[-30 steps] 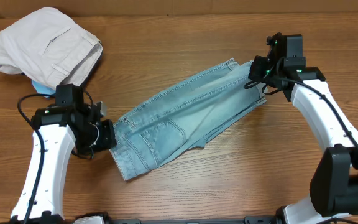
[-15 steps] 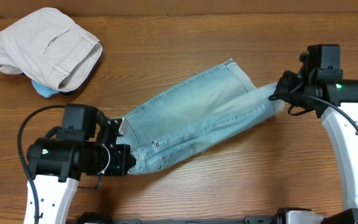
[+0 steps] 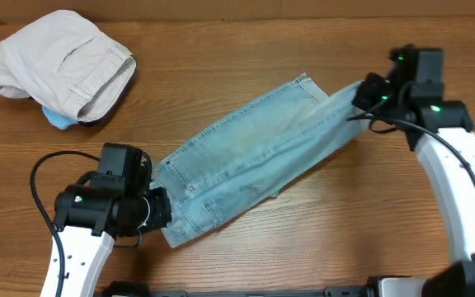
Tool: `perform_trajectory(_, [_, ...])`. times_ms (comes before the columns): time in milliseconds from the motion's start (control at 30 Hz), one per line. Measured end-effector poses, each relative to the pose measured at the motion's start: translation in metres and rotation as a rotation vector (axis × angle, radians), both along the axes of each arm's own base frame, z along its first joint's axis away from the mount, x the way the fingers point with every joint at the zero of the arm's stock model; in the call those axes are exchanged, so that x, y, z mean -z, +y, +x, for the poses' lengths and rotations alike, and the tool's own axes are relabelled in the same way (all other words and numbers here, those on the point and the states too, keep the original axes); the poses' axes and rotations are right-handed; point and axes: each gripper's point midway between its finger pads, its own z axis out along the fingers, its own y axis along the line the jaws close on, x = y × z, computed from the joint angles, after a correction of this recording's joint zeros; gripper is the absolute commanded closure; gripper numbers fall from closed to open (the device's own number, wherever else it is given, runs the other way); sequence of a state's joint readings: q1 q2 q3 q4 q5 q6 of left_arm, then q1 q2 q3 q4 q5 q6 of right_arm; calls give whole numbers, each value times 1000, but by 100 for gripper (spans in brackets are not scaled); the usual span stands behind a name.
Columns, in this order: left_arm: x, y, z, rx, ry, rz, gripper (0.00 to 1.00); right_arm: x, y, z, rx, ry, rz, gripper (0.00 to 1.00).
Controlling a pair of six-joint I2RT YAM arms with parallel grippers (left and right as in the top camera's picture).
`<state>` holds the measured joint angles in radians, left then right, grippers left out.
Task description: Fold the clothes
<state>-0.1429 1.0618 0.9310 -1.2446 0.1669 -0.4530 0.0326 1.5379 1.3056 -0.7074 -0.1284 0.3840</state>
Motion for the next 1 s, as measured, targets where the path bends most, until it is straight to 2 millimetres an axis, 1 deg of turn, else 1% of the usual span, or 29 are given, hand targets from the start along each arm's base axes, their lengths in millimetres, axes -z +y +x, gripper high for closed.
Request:
perform_trajectory(133, [16,15,16,-74,-18,85,85,36,15,16,-31,53,4,96])
perform_trajectory(233, [28,21,28,-101,-21,125,84,50,18,28,-35,53,6,96])
perform_trajectory(367, [41,30,38,-128,0,187,83,55,20,39,-41,29,17,96])
perform_trajectory(400, [45,32,40,-133,7,202,87,54,21,40,-43,22,20,96])
perform_trajectory(433, [48,34,42,-136,14,213,94,54,22,41,-45,17,23,96])
perform_trajectory(500, [53,35,46,-141,22,223,96,52,23,43,-48,8,27,96])
perform_trajectory(600, [56,35,41,-118,55,230,96,54,23,40,-55,22,23,96])
perform_trajectory(667, [50,34,33,-82,94,229,96,57,22,34,-60,46,19,96])
perform_trajectory(700, [42,33,31,-62,105,229,96,56,21,32,-58,51,18,96])
perform_trajectory(733, [30,32,34,-43,96,228,96,53,19,30,-57,49,16,96])
perform_trajectory(800, [-4,30,53,-16,17,221,96,37,13,29,-47,14,18,96])
perform_trajectory(833, [-26,28,68,-5,-50,215,96,23,9,28,-43,-18,20,96])
perform_trajectory(867, [-46,26,77,5,-102,209,96,8,6,28,-45,-52,22,96])
perform_trajectory(933, [-99,22,98,34,-245,201,96,-35,2,27,-55,-150,13,96])
perform_trajectory(967, [-127,22,105,45,-318,202,96,-59,2,25,-61,-208,7,96])
perform_trajectory(1000, [-154,22,110,52,-387,205,96,-95,2,22,-69,-291,-2,96])
